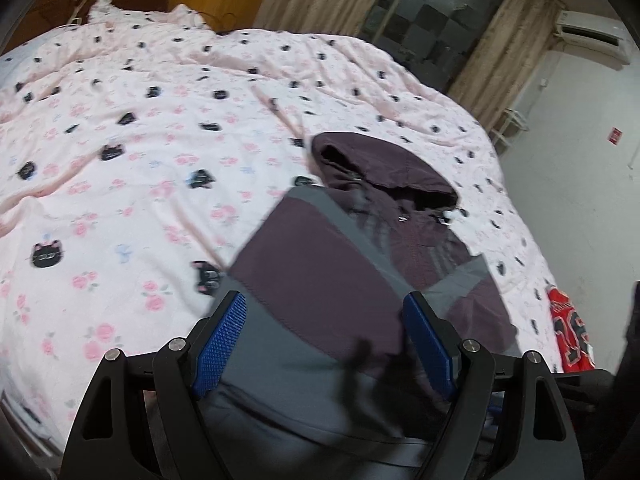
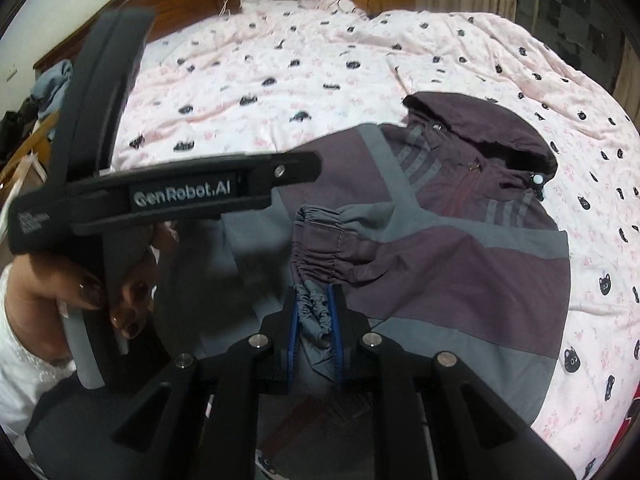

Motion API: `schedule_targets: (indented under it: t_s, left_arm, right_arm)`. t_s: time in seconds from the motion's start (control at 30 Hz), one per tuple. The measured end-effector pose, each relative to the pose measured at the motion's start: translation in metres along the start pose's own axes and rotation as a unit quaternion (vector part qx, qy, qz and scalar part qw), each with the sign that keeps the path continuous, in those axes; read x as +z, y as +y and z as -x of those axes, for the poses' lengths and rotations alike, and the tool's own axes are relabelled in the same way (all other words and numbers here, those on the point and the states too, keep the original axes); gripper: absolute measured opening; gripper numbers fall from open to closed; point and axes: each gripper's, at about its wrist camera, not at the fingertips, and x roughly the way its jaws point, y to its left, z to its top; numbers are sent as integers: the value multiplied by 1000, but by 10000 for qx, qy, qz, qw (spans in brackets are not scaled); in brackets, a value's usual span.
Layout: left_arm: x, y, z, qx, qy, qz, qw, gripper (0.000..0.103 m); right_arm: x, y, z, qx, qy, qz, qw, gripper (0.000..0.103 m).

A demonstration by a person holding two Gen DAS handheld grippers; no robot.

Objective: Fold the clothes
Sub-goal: 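Lay the held sleeve across the jacket body and open the right gripper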

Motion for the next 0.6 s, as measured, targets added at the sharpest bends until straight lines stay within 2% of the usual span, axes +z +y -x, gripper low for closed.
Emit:
schedule_targets:
  t_s: [0.07,0.17,0.27,0.4,0.47,0.6]
  left_arm:
    - [-1,-7,-2,-200,21,-85,9998,77]
    - [-1,-18,-5,-280,45,-310,9991,77]
    - [-5,-26,-18,-299,358,-470,9978,77]
    - [-16,-35,-33,57,704,-848,9939,77]
    - [-22,-44,-38,315,760,-1199,9894,78]
    - [-28,-48,-39,452,758,-1386,9864,79]
  right_arm:
    - [-3,1,-4,89,45,36,9999,22]
    - [-7,2,-9,222,113,91,9996,36]
    - [-11,5,-9,402,99,204,9989,48]
    - [-15,11,2,655,-44,412,9970,50]
    - [-17,11,7,760,-91,441,9961,50]
    - [-23,11,12,824,-111,486,9953,49]
